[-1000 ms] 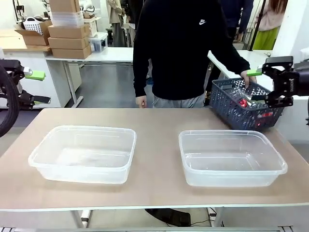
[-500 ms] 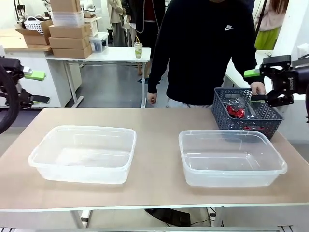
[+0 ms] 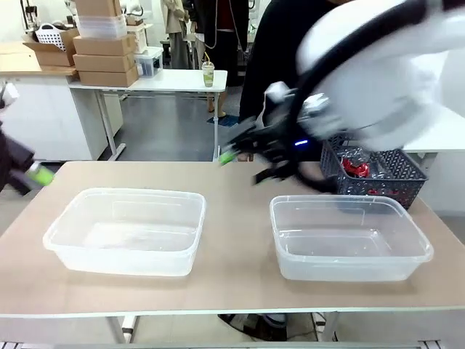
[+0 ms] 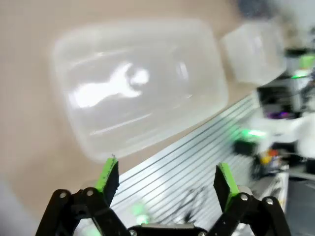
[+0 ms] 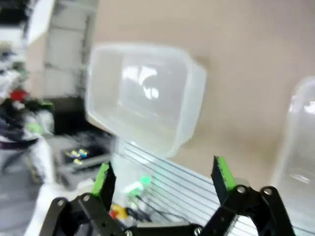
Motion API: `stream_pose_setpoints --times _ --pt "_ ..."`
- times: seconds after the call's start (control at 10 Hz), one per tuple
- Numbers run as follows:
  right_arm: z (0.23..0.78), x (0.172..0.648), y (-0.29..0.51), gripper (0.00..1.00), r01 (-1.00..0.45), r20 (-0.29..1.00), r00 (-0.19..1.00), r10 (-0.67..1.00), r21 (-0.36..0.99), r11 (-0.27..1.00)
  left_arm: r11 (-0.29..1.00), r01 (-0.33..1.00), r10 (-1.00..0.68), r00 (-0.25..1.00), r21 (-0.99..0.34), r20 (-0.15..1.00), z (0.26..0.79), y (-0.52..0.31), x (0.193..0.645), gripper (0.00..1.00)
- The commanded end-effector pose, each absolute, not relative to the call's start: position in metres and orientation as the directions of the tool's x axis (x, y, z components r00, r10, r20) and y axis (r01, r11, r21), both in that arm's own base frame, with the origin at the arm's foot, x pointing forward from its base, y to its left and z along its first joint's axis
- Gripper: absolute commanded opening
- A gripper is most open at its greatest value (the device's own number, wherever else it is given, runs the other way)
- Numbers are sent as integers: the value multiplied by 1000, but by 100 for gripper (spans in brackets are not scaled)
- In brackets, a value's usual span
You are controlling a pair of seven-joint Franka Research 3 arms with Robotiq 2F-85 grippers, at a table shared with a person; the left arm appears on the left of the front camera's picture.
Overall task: Sort the waste into each basket.
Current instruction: Pick up the Organizing box on the left side of the table and lift it.
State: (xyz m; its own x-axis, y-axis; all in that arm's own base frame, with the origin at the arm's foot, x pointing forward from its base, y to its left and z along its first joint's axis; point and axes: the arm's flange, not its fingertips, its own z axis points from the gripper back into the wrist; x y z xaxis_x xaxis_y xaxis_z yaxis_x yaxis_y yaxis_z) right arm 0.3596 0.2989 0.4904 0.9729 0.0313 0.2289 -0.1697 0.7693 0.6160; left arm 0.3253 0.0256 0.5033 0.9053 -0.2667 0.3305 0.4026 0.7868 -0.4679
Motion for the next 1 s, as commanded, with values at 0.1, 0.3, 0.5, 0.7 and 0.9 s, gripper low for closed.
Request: stream_pose_setpoints --times 0.1,0.3,0.5,0.7,0.9 --pt "490 360 299 100 -170 229 973 31 616 769 787 403 -267 905 -468 331 503 26 325 100" --pt "490 360 299 100 -170 229 973 31 616 769 787 403 -267 905 -468 331 503 26 325 100" --pt "464 378 375 100 -225 183 971 154 480 848 872 362 -272 919 -331 287 478 10 347 100" --pt "441 389 414 100 -131 139 987 77 437 890 898 345 -272 923 -275 270 445 -8 364 100" --pt "420 394 440 100 -55 129 991 18 285 957 943 275 -219 938 -189 269 421 -17 373 100"
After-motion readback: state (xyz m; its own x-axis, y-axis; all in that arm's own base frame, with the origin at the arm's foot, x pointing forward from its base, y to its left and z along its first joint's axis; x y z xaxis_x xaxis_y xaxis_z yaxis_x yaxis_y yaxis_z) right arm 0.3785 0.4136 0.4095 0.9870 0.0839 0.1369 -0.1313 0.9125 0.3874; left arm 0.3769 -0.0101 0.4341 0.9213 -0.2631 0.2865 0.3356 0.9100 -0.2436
